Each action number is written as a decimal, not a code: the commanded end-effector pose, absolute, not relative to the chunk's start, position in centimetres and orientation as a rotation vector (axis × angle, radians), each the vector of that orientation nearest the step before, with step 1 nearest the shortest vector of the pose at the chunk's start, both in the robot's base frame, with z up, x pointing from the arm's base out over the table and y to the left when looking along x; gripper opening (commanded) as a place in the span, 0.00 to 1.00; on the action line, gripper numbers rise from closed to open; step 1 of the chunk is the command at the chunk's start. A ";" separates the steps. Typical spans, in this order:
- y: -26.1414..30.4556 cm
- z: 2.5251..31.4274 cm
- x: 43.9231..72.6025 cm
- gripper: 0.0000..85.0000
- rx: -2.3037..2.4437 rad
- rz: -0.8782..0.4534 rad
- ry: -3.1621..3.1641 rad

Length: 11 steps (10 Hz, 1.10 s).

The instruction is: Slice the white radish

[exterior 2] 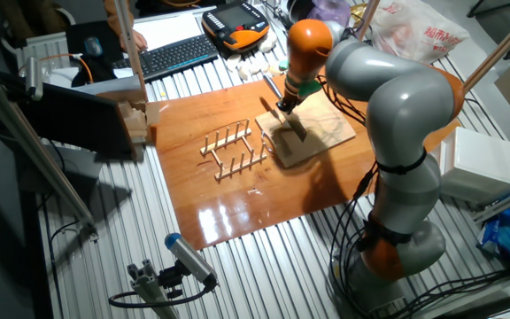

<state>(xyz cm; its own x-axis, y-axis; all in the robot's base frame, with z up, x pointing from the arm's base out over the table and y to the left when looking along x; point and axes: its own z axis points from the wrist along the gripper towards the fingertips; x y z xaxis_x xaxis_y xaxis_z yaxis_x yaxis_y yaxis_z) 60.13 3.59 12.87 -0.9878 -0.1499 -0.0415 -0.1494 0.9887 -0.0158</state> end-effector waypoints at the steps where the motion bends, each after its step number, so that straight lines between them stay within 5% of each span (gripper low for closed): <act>1: 3.7 12.6 60.0 0.00 -0.222 -0.010 3.088; 11: 4.8 11.0 59.7 0.00 -0.231 -0.030 3.051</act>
<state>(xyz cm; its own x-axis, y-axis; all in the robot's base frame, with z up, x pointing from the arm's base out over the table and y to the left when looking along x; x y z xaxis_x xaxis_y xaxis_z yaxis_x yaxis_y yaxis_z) 59.73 4.85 11.15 -0.9849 -0.1525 -0.0818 -0.1509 0.9882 -0.0260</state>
